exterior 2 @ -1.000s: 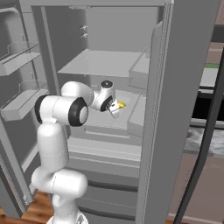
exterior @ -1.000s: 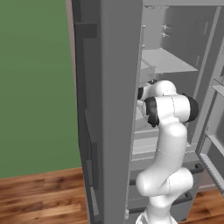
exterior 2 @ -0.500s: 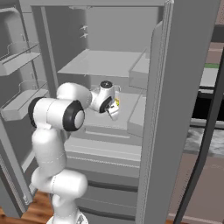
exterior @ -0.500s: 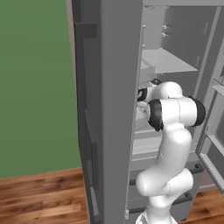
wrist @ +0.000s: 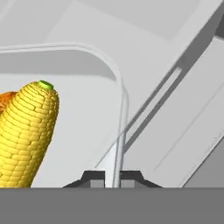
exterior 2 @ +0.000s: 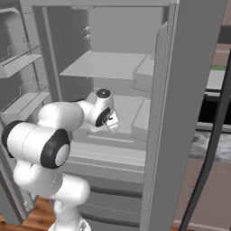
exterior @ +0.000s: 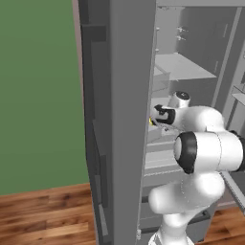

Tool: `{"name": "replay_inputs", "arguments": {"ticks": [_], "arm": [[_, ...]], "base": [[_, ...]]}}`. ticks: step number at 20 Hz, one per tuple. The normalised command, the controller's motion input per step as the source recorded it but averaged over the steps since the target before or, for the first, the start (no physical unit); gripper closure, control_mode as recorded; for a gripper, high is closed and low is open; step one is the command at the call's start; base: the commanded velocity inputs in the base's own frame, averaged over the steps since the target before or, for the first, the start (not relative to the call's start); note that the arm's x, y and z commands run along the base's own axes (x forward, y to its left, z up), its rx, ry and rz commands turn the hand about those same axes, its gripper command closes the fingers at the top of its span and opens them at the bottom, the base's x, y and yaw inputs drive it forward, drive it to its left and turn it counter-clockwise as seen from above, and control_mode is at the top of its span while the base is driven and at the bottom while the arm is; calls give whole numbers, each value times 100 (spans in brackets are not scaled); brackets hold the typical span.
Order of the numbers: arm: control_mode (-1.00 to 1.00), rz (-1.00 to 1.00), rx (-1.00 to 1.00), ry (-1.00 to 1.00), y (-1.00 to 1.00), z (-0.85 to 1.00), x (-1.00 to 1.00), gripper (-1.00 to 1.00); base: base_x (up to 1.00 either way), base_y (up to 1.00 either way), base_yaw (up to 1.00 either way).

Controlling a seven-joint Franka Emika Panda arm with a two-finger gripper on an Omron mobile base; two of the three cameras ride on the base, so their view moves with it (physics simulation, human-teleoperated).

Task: Place the tupperware containing the shrimp and corn meal in the microwave. Close the microwave door and press the start button to reheat the meal.

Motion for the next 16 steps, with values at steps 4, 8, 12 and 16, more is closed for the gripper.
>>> {"name": "replay_inputs", "arguments": {"ticks": [4, 8, 12, 16], "arm": [[-100, 0, 5, 0, 0, 59, -100, 100], [-100, -3, 12, -1, 0, 91, -100, 100], [-100, -13, 12, -4, 0, 87, -100, 100], [-100, -20, 6, -1, -4, 72, -92, 100]], "base": [[0, 0, 0], [0, 0, 0], [0, 0, 0], [0, 0, 0]]}}
